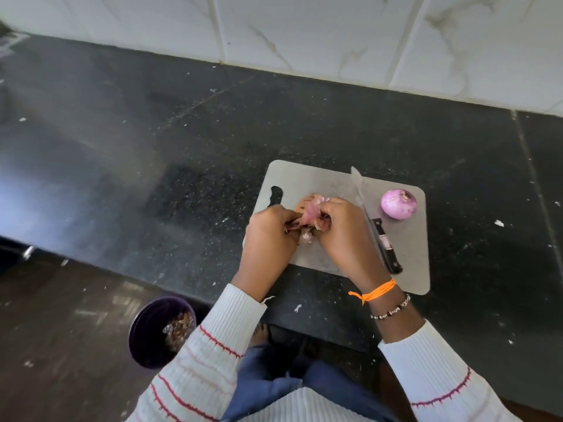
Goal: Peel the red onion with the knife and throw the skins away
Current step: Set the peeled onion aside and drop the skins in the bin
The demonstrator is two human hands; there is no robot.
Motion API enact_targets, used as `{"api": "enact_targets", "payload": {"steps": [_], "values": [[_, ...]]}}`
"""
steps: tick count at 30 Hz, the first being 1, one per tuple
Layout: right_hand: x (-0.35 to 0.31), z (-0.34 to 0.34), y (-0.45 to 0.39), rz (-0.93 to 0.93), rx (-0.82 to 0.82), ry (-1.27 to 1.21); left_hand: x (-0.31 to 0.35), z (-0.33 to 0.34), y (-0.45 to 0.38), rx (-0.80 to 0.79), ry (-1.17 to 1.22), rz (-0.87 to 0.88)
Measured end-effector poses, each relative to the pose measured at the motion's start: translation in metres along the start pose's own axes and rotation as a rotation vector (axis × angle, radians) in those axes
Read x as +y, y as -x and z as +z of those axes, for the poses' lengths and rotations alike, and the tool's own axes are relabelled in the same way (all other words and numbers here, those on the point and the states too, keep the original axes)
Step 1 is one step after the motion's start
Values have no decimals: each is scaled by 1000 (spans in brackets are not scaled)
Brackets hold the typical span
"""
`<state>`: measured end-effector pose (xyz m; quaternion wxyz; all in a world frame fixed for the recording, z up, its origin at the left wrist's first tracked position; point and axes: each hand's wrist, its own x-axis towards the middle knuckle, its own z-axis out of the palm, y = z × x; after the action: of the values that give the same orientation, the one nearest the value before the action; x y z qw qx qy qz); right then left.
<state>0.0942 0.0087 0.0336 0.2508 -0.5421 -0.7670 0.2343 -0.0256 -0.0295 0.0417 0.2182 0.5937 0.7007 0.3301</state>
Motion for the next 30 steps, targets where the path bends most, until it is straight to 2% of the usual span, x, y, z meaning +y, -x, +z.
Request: {"api": "enact_targets", "payload": {"steps": [5, 9, 15, 24, 30], "values": [[-39, 26, 3, -156, -120, -36, -23, -37, 31, 135, -38, -91], [-80, 52, 13, -289, -209, -96, -50, -69, 62, 247, -32, -238], [-137, 105, 31, -394, -311, -117, -98, -115, 107, 358, -28, -369], [-215, 234, 72, -424, -477, -122, -215, -176, 172, 412, 5, -542], [-213, 347, 84, -382, -574, -117, -311, -167, 188, 382, 18, -678]]}}
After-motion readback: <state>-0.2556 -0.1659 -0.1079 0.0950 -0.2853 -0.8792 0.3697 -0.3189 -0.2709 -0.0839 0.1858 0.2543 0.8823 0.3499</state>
